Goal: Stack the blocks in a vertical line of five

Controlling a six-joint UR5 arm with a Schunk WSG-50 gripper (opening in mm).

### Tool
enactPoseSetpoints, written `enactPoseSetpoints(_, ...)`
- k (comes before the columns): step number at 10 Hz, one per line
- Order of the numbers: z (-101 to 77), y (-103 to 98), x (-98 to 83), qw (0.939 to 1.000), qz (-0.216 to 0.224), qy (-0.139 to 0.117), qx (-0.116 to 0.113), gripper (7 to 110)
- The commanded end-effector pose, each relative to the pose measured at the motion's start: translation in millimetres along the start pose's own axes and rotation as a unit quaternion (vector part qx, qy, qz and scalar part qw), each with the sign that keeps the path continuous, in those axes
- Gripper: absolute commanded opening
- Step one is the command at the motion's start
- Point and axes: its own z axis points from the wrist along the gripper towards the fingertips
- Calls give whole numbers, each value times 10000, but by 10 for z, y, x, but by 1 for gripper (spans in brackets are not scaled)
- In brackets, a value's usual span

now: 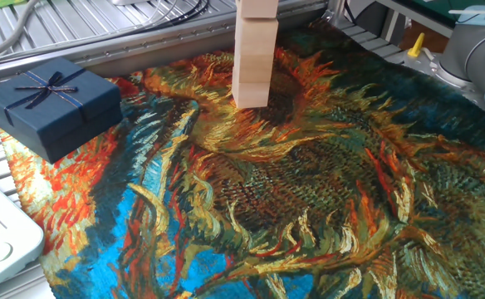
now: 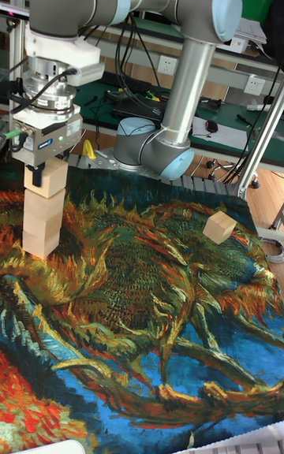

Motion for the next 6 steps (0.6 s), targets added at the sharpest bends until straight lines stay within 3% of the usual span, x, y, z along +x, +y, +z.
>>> enactPoseSetpoints(1,9,-10,-20,10000,6,-48,36,7)
enactPoseSetpoints(6,37,14,-18,10000,37,-39,15,7)
